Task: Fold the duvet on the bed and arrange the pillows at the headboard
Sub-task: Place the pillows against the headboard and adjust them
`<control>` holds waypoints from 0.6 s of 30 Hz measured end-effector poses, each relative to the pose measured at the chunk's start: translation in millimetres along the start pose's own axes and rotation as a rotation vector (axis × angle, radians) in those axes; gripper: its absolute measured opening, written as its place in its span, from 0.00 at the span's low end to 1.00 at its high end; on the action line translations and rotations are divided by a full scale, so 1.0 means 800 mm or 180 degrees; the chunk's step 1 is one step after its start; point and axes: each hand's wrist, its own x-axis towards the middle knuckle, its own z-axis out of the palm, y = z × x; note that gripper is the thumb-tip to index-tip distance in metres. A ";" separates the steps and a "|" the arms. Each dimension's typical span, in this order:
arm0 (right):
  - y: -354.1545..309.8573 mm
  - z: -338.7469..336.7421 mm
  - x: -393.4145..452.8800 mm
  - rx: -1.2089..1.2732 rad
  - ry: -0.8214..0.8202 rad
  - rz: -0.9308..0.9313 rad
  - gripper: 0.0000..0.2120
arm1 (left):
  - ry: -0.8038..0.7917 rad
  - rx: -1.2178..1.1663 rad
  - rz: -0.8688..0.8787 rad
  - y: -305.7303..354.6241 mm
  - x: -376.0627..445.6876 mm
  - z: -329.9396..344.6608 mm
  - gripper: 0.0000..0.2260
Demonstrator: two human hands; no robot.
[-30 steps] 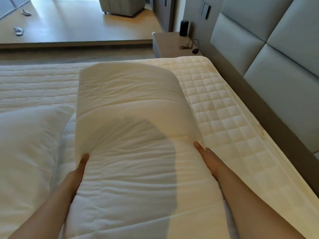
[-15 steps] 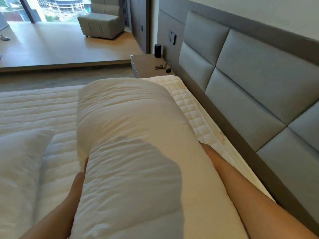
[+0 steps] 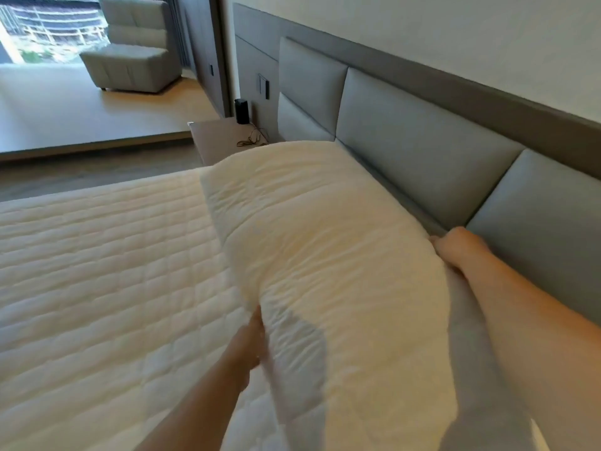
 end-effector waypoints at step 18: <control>0.041 0.113 0.006 0.0074 -0.0282 -0.0278 0.36 | 0.0462 -0.0371 -0.0399 -0.060 0.028 0.065 0.42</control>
